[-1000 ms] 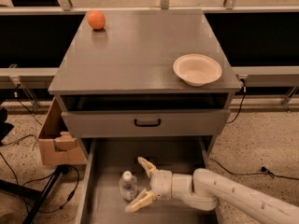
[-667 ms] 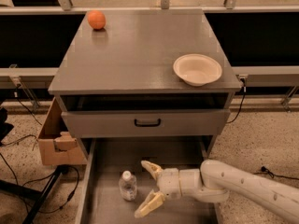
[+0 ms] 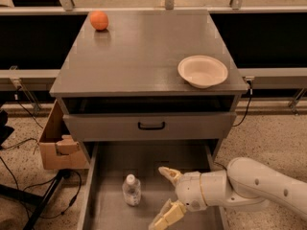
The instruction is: Place blue plastic bottle into middle drawer
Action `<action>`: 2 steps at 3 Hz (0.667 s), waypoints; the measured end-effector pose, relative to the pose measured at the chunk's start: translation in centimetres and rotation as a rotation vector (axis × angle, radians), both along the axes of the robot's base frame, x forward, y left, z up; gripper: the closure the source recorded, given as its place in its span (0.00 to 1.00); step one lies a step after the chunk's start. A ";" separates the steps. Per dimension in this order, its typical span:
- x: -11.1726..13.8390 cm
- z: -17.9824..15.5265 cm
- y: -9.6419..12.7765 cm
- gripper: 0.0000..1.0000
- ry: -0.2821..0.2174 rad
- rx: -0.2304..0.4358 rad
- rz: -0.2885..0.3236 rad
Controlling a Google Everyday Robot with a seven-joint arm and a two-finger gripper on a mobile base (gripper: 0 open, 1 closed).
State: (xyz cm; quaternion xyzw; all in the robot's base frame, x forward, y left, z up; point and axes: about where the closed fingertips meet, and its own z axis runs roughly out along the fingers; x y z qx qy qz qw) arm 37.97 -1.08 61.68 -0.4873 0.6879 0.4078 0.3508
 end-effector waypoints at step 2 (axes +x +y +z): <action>1.0 6.4 -2.2 0.00 -0.220 -0.351 -0.179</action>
Offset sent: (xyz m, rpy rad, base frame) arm 0.0528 -0.0603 0.2481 -0.8981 -0.7017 -0.3213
